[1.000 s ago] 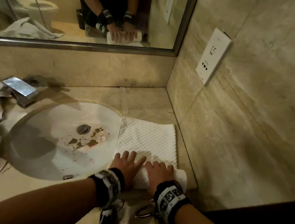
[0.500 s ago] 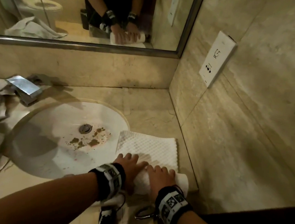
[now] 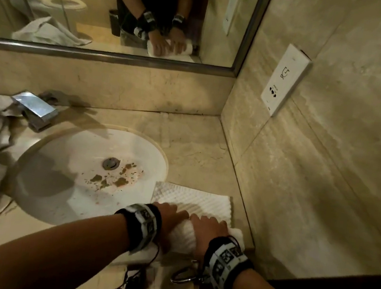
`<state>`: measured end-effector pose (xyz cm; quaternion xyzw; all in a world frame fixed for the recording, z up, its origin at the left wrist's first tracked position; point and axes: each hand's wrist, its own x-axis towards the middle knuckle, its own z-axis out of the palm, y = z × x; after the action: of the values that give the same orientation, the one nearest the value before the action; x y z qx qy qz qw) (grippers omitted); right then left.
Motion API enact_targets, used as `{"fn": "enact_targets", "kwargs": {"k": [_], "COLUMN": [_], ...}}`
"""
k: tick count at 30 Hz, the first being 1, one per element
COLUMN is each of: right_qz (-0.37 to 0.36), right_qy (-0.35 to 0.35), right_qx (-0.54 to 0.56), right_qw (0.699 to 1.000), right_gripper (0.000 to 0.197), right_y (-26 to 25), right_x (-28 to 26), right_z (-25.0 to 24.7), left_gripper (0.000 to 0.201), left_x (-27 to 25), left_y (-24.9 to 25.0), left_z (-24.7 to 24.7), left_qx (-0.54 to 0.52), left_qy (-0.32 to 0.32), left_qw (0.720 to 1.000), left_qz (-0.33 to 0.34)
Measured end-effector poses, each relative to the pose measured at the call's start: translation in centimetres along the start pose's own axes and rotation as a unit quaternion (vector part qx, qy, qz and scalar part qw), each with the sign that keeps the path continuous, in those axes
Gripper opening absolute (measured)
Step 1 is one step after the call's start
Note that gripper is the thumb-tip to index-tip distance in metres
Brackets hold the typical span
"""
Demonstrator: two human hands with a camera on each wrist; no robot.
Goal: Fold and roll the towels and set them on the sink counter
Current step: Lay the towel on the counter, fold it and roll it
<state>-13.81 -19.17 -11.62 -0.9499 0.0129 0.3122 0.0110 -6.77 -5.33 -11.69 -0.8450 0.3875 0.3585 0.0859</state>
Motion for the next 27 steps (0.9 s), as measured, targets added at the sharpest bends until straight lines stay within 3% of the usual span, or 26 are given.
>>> {"fn": "enact_targets", "kwargs": {"k": [2,4,9,13,15,17,19,24,27], "right_qz": [-0.018,-0.02,0.066,0.036,0.026,0.013,0.008,0.074,0.063], "right_qy": [-0.039,-0.056,0.013,0.033,0.004,-0.017,-0.017,0.032,0.06], "right_qx": [0.044,0.036,-0.048,-0.058,-0.029,0.0,-0.002,-0.043,-0.06], "right_qw": [0.998,0.998,0.997,0.997,0.999,1.0,1.0,0.996,0.994], "right_gripper": [0.079,0.085,0.094,0.087,0.083,0.08,0.086,0.087,0.091], "right_y": [0.8,1.4,-0.3,0.3,1.0,1.7,2.2,0.8,0.9], "right_x": [0.0,0.0,-0.9,-1.1,-0.4,0.3,0.7,-0.1,-0.9], "right_z": [-1.1,-1.2,0.7,1.1,0.4,-0.3,-0.4,0.2,1.4], "left_gripper": [0.103,0.098,0.09,0.095,0.102,0.095,0.088,0.097,0.105], "left_x": [-0.8,-1.3,-0.9,-0.6,-0.8,-1.3,-1.3,0.2,0.7], "left_y": [1.2,1.8,-0.2,0.2,1.3,2.5,2.9,0.1,-0.4], "left_z": [1.0,1.1,-2.2,-2.2,-0.6,1.0,1.4,-2.0,-2.6], "left_qx": [0.058,0.065,-0.064,-0.053,0.01,0.081,0.103,-0.005,-0.033], "left_qy": [0.077,0.097,-0.007,-0.041,0.008,0.085,0.117,0.029,-0.013], "left_qw": [0.995,0.993,0.998,0.998,0.999,0.991,0.986,0.999,0.999], "left_qz": [-0.001,0.001,0.024,-0.005,-0.036,-0.057,-0.053,-0.012,-0.015]}}
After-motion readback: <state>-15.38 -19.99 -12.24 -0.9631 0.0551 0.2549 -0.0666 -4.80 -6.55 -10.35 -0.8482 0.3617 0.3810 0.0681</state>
